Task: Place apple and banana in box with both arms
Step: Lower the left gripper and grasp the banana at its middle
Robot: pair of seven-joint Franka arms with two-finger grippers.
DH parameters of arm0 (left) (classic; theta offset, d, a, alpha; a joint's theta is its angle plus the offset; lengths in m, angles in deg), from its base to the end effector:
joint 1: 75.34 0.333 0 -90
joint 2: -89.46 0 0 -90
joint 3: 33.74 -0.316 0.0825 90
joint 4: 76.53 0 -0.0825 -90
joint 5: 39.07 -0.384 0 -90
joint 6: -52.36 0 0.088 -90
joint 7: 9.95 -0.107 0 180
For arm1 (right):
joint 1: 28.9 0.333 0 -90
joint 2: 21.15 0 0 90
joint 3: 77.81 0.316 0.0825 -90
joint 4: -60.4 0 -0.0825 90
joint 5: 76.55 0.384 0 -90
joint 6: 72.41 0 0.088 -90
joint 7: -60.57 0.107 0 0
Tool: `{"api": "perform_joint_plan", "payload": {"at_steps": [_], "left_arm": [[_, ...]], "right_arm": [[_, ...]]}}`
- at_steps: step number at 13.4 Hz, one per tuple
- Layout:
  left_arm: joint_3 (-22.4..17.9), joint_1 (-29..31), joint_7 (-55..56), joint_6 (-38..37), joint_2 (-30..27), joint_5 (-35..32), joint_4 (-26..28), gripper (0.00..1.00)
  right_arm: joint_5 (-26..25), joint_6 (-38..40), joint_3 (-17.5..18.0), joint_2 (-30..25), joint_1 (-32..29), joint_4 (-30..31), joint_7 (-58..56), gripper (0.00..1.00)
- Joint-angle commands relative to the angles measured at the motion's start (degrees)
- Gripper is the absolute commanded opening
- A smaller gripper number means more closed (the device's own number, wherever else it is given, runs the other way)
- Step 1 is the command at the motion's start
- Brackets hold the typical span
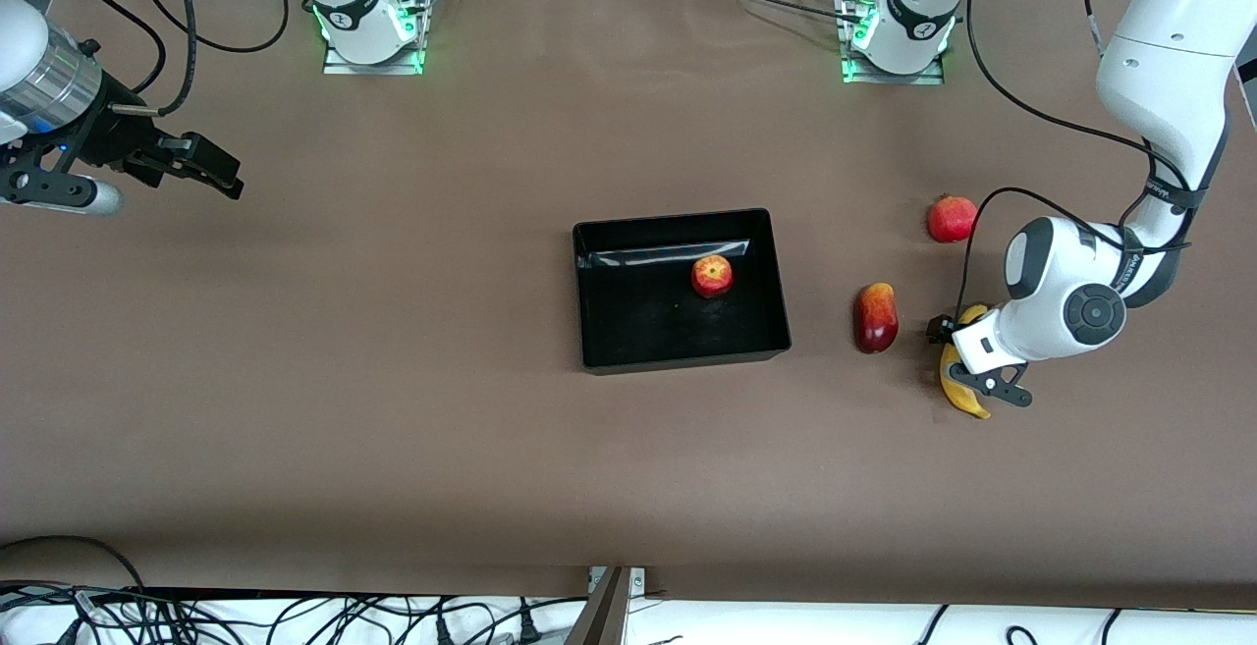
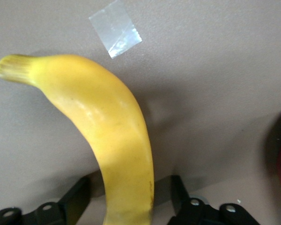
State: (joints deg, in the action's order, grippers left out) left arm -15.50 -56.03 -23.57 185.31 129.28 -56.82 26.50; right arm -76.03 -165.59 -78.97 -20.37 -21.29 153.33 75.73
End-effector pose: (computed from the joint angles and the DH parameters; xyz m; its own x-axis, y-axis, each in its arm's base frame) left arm 0.6369 0.0281 0.1650 0.9179 -0.3789 -0.1177 -0.3777 -0.9253 0.0332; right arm 0.5587 0.0642 0.5975 0.9883 -0.1519 -0.0112 -0.1520 -0.9884 -0.0061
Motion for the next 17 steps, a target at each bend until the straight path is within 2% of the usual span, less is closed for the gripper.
{"api": "perform_joint_plan", "payload": {"at_steps": [1, 4, 7, 9, 11, 13, 17], "left_arm": [[0.66, 0.72, -4.03, 0.29, -0.8, -1.06, 0.94, 0.0], [1.18, 0.72, -6.07, -2.33, -2.99, -0.8, 0.15, 0.0], [5.13, 0.72, -5.54, -9.35, -7.2, 0.08, -1.86, 0.0], [8.46, 0.64, -4.93, -16.63, -7.74, 2.52, -7.11, 0.0], [9.71, -0.94, -3.09, -22.8, -7.66, 7.35, -12.4, 0.0], [10.24, -5.49, 4.26, -23.44, -7.66, 10.87, -14.61, 0.0], [10.06, -19.98, 31.84, -22.22, -2.66, 12.39, -19.61, 0.0]], "right_arm": [[-0.96, -0.34, 0.28, -0.17, -0.32, -0.12, 0.66, 1.0], [-0.96, -0.51, 0.28, -0.17, -0.32, -0.12, 0.66, 1.0], [-0.96, -0.51, 0.28, -0.17, -0.32, -0.12, 0.66, 1.0], [-0.96, -0.51, 0.28, -0.17, -0.32, -0.12, 0.66, 1.0], [-0.96, -0.6, 0.28, -0.17, -0.32, -0.12, 0.66, 1.0], [-0.96, -0.6, 0.28, -0.17, -0.32, -0.12, 0.66, 1.0], [-0.96, -0.78, 0.28, -0.17, -0.32, -0.12, 0.66, 1.0]]}}
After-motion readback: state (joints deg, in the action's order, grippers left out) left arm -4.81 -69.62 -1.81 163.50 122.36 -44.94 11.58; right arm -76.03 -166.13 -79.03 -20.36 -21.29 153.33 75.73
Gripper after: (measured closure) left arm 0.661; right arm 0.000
